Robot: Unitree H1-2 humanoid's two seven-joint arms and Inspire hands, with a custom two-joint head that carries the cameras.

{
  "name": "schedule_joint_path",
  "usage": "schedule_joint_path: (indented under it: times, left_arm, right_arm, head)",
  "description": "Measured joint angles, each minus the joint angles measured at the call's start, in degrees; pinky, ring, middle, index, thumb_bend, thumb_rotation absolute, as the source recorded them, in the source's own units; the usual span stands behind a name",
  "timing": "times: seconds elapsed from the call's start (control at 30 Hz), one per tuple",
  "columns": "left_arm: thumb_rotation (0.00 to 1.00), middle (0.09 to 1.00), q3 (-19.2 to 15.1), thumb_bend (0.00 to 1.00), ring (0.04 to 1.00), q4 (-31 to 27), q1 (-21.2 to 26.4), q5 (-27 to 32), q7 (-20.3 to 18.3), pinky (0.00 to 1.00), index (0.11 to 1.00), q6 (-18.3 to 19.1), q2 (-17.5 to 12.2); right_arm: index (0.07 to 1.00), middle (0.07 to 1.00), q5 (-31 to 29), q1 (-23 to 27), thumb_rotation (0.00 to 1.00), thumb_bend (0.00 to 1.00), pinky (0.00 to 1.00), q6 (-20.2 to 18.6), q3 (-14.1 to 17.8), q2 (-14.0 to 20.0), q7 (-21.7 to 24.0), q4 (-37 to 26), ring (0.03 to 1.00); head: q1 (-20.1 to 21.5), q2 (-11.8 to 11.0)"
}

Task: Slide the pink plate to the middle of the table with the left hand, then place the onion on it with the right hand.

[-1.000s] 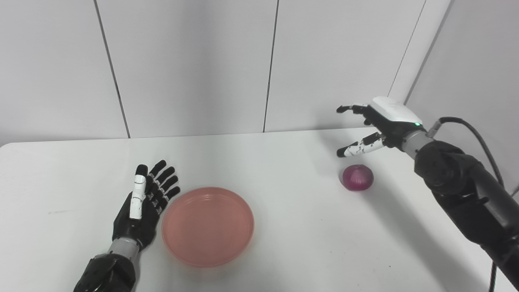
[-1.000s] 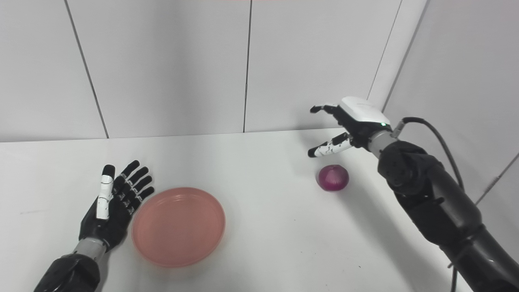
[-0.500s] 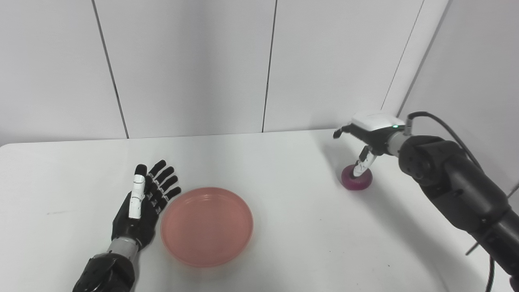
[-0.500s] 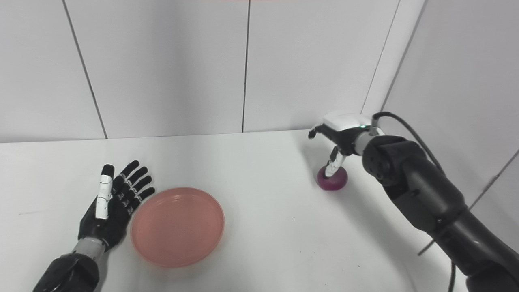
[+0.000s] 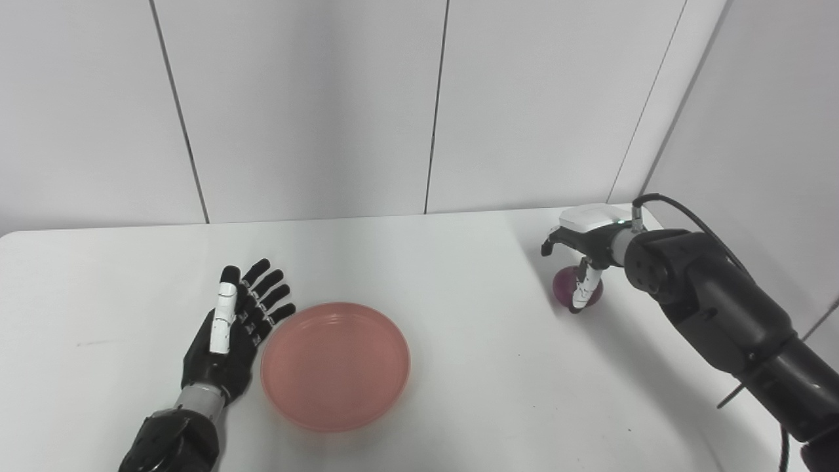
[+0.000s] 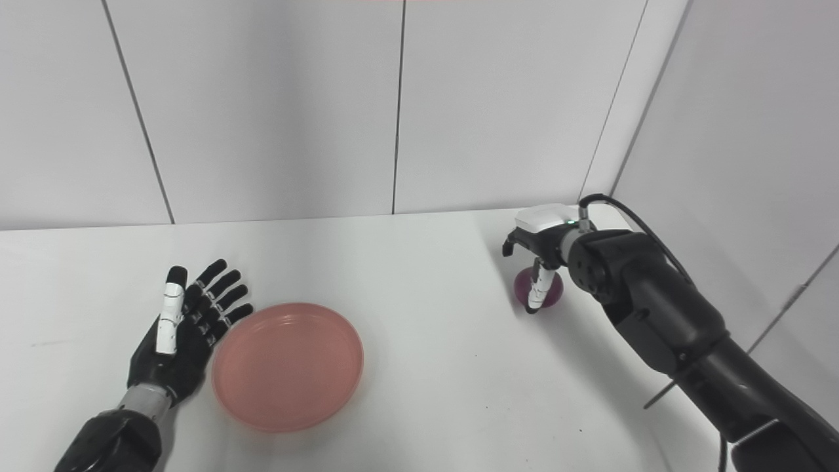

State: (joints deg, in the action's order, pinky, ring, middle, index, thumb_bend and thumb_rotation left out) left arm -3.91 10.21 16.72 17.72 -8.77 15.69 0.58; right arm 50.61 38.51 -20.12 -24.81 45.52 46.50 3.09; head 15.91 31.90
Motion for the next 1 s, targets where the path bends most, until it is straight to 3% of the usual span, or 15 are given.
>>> schedule_joint_path:
  times: [0.5,0.67,1.0]
  left_arm:
    - [0.86,0.886,0.08,0.82,0.877,0.55,0.03,-0.02,-0.04,0.79,0.871,-0.62,-0.02]
    - [0.86,0.889,0.05,0.82,0.879,0.49,0.0,-0.02,-0.04,0.8,0.871,-0.62,-0.02]
    - [0.86,0.891,0.14,0.82,0.879,0.48,-0.04,-0.04,-0.04,0.79,0.873,-0.61,-0.04]
  right_arm:
    - [0.823,0.942,0.2,-1.14,0.17,1.0,0.65,0.03,0.68,-0.38,-0.16,1.43,0.883]
    - [0.814,0.923,-0.57,-2.47,0.16,1.0,0.64,0.07,2.51,-1.03,-2.28,2.22,0.869]
    - [0.809,0.908,-0.74,-4.3,0.18,1.0,0.64,0.56,2.72,-1.6,-5.0,4.13,0.848]
  head:
    - [-0.09,0.26]
    - [-0.18,0.44]
    - [-0.35,0.62]
